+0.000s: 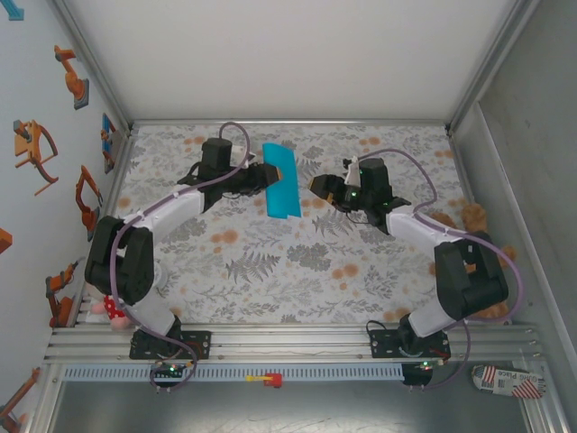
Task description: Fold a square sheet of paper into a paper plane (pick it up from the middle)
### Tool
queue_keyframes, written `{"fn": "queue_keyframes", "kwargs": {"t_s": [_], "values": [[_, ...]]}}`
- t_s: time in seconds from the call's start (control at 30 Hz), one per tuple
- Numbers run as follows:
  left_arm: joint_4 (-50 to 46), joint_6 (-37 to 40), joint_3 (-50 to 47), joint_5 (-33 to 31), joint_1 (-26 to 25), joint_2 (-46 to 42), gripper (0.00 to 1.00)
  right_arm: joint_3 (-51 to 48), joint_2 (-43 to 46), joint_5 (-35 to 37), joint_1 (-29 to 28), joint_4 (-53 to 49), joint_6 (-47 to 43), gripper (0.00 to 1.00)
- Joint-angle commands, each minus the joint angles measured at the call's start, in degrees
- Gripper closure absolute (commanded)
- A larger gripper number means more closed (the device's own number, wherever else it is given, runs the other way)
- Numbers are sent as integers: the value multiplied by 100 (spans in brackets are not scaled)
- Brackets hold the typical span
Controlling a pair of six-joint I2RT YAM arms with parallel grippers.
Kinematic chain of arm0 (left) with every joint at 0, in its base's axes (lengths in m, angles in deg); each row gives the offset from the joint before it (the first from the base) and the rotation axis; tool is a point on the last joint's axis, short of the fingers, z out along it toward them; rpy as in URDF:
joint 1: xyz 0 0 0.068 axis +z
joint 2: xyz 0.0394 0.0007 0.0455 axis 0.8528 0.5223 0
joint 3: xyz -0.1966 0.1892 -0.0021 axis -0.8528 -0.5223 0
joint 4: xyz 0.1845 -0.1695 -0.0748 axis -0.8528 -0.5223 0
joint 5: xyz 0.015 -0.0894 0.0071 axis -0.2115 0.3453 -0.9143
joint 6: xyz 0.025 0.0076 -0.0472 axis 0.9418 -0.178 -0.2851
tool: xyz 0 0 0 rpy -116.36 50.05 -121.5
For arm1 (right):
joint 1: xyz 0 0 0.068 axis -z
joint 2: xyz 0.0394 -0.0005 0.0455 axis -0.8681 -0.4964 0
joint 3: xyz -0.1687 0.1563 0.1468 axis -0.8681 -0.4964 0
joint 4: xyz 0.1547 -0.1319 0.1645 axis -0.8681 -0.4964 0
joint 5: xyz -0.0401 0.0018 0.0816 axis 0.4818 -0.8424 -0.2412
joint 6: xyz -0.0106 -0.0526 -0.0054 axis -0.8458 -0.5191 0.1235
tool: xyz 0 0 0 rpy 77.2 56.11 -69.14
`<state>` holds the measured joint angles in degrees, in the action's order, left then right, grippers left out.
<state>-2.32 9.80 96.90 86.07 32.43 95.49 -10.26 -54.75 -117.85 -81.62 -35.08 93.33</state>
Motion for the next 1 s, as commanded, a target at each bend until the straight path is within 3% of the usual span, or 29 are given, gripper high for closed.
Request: {"fn": "queue_keyframes", "kwargs": {"t_s": [0.0, 0.2, 0.47, 0.63, 0.97], "values": [[499, -371, -112, 725, 8, -167, 66, 138, -240, -658, 7, 1026, 467, 26], [459, -477, -29, 876, 21, -188, 65, 147, -563, -1100, -5, 2347, 1165, 21], [619, -696, -13, 1032, 17, -64, 66, 309, -752, -1356, -85, 2478, 1265, 23], [568, -729, 20, 1031, 27, 36, 66, 360, -750, -1504, -103, 2623, 1269, 31], [-46, -325, 49, 857, 86, 91, 67, 217, -499, -1549, -51, 2592, 1165, 58]]}}
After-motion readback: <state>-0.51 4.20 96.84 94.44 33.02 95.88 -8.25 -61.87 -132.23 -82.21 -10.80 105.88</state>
